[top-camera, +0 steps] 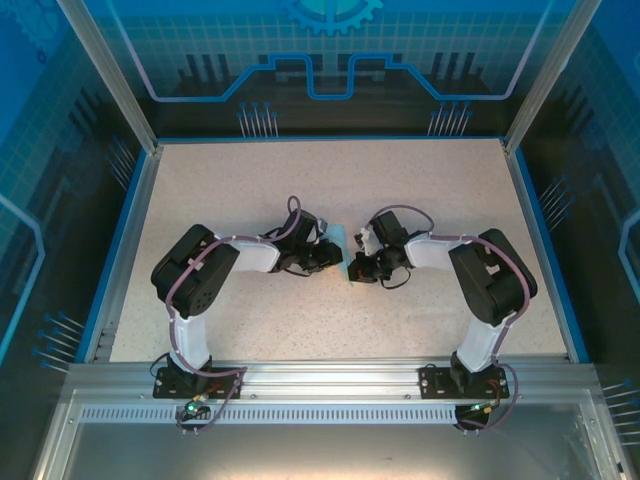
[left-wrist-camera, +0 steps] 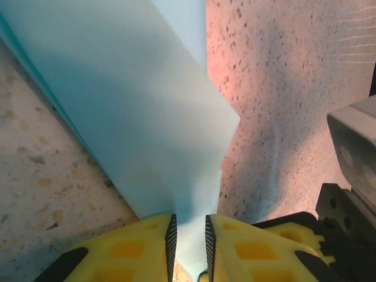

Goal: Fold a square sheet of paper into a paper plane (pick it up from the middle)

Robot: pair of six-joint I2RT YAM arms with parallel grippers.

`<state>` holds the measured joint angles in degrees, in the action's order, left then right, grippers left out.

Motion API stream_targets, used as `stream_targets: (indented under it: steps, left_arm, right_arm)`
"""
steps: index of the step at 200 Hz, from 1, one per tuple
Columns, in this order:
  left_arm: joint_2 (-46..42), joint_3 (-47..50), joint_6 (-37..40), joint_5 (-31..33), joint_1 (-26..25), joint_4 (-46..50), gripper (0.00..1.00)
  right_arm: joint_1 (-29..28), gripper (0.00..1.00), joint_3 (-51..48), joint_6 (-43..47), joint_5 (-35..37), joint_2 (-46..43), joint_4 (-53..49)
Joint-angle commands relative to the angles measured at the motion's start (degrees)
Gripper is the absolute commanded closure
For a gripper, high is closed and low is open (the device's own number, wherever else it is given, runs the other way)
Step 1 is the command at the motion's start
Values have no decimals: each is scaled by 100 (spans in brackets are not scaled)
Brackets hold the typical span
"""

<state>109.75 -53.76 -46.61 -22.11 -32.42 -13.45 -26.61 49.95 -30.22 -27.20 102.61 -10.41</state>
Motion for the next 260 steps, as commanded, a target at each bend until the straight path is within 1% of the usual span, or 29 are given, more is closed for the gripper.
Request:
stream_targets:
  steps: [1,49,85,106,117,129,141,184,211,213,234,260]
  left_arm:
    - [-161,107,-15,-235,-62,-256,76]
    - [51,57,-1,-138,-74,-100,79]
    - [228,-142,64,130,-65,450,81]
    - [308,-220,99,246,-71,717,82]
    - [349,-239,95,275,-67,809,82]
    - [386,-277,108,307,-77,917,82]
    - [406,-301,100,363,-72,1026,82]
    - [476,-407,122,427,-73,1286,84]
    - [494,-434,115,435,-77,1327,84]
    - [492,-434,116,435,-79,1328,84]
    - [494,-434,106,435,-78,1345,85]
    - [494,-442,91,435,-78,1345,85]
  right_arm:
    - [126,99,-103,-115,100,275,-251]
    - [164,99,-141,-148,67,286,-226]
    - [174,98,-121,-169,1,219,-208]
    - [191,94,-100,-186,-70,95,-178]
    - [200,90,-102,-220,-154,-11,-116]
    - [206,86,-118,-239,-256,-181,-38]
    - [200,84,-124,-239,-261,-365,-22]
    - [21,88,-132,-186,200,-895,13]
    - [-77,91,8,-191,-164,-496,97]
    - [-91,91,142,-187,-181,-476,96]
    - [-293,93,381,-138,-207,-199,12]
    - [-345,94,496,-109,-132,-32,-107]
